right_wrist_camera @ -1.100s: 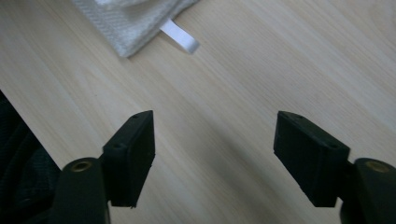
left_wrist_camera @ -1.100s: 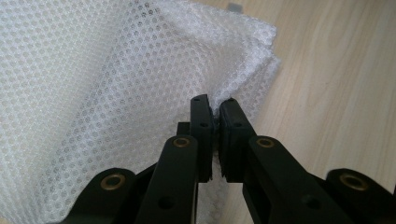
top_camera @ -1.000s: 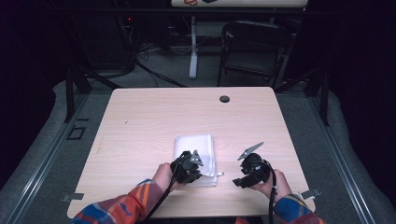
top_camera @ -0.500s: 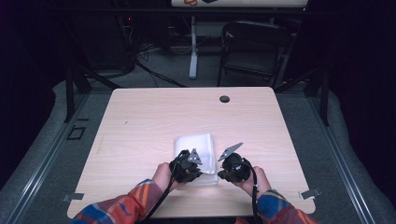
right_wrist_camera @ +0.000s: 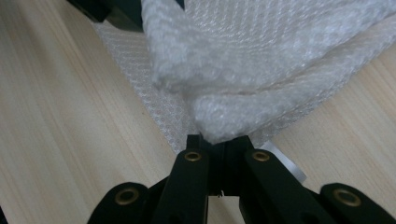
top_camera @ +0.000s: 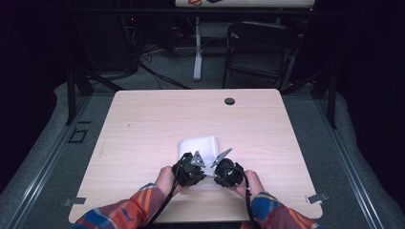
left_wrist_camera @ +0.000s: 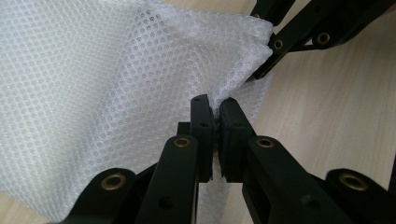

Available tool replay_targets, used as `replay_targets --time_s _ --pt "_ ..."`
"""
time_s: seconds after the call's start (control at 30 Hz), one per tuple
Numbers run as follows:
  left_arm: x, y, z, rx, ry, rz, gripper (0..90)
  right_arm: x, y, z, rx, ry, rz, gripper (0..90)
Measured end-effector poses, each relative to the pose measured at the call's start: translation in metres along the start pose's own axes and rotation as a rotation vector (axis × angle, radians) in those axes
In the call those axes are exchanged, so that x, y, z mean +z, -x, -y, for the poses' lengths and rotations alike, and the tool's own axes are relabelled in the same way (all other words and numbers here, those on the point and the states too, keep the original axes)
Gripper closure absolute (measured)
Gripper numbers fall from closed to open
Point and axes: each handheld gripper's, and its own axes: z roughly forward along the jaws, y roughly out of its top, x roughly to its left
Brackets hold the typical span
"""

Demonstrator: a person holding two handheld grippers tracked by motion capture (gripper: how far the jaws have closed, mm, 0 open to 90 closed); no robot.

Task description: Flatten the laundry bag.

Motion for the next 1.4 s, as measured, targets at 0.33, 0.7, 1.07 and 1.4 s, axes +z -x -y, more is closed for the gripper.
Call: replay_targets --time_s 0.33,0.7,1.07,1.4 --pt "-0.006 -0.003 0.002 -0.011 0.011 -0.028 85.9 0.003 0.000 0.005 0.019 0.053 -0.015 90.0" --pt "-0.020 -0.010 0.008 -0.043 0.048 -0.062 86.1 0.002 -0.003 0.003 -0.020 0.027 0.013 90.0" --pt "-0.039 -0.016 0.019 -0.069 0.083 -0.090 86.1 0.001 -0.005 0.001 -0.024 0.006 0.023 90.0" --pt "-0.046 -0.018 0.023 -0.072 0.093 -0.105 86.1 0.001 -0.003 0.000 -0.022 -0.010 0.031 90.0"
